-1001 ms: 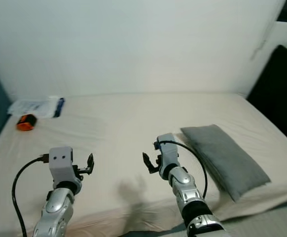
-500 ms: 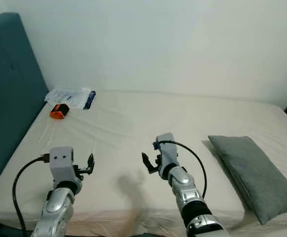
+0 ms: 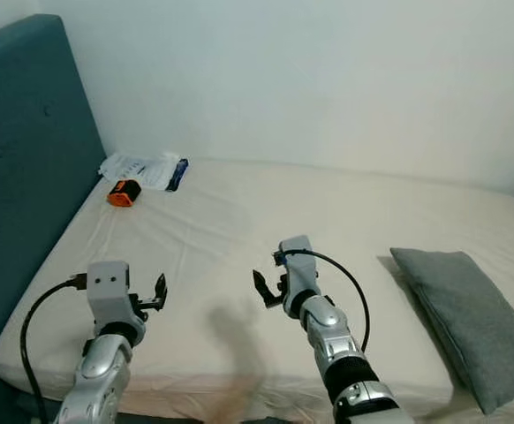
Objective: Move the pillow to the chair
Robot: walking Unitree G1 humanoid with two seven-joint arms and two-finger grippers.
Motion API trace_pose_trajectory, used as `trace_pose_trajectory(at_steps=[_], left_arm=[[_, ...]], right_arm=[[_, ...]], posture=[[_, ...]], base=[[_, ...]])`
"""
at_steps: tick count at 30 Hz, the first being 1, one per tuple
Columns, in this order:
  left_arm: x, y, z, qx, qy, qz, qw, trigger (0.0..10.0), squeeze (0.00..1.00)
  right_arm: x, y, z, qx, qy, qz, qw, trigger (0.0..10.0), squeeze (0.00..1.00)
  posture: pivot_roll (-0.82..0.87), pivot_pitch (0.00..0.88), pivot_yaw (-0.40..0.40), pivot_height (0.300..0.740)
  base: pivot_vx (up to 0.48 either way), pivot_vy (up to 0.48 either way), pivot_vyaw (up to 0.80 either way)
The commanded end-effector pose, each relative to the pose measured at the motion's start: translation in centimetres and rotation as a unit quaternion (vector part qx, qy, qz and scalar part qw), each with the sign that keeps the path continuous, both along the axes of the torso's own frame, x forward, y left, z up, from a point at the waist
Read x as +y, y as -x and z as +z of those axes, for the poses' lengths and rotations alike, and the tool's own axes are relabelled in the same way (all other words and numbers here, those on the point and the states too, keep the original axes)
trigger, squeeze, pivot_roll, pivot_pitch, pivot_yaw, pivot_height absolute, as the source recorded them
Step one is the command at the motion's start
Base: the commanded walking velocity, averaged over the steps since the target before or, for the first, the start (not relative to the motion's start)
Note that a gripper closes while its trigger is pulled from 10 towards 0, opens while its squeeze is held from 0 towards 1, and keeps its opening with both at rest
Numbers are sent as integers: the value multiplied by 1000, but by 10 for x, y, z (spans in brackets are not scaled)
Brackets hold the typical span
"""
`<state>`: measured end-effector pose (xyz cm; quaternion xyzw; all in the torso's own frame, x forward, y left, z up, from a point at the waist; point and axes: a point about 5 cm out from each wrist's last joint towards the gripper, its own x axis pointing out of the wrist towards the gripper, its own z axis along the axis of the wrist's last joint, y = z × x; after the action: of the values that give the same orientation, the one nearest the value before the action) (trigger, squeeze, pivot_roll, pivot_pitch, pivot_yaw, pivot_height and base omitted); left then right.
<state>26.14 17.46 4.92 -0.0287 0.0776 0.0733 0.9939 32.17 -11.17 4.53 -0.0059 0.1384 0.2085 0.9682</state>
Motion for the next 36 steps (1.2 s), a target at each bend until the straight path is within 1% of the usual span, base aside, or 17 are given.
trace_pose_trajectory(at_steps=[1,5,6,9,14,16,22,30,34,36], left_arm=[[-1,0,0,-1,5,3,1000,10000,0],[0,0,2,-4,3,6,1000,10000,0],[1,0,3,-7,-5,8,1000,10000,0],[1,0,3,-8,-10,8,1000,10000,0],[1,0,3,-6,-9,9,1000,10000,0],[3,1,2,-7,5,19,1000,10000,0],[5,2,2,-7,7,24,1000,10000,0],[4,2,-3,10,1,21,1000,10000,0],[3,1,-2,11,1,16,1000,10000,0],[2,0,-2,11,-5,11,1000,10000,0]], right_arm=[[-2,0,1,-7,-4,-4,1000,10000,0],[-2,0,1,-7,-6,-2,1000,10000,0],[-2,0,1,-7,-6,-2,1000,10000,0],[-2,0,1,-7,-6,-3,1000,10000,0],[-2,0,1,-7,-7,-3,1000,10000,0],[-2,0,1,-9,-7,-2,1000,10000,0],[-2,2,0,-9,-8,-1,1000,10000,0],[-3,3,-2,-4,-8,1,1000,10000,0],[-3,3,-2,-2,-7,-2,1000,10000,0],[-3,3,-3,-2,-6,-3,1000,10000,0]], posture=[[70,0,-123,729],[70,0,-124,729],[70,0,-124,729],[70,0,-123,729],[69,0,-121,729],[67,0,-117,729],[69,0,-118,729],[70,0,-119,729],[71,0,-119,729],[70,0,-119,729]], base=[[0,0,0],[0,0,0],[0,-480,0],[0,-480,0],[0,-480,0],[0,0,0],[0,0,0],[0,0,0],[0,0,0],[0,0,0]])
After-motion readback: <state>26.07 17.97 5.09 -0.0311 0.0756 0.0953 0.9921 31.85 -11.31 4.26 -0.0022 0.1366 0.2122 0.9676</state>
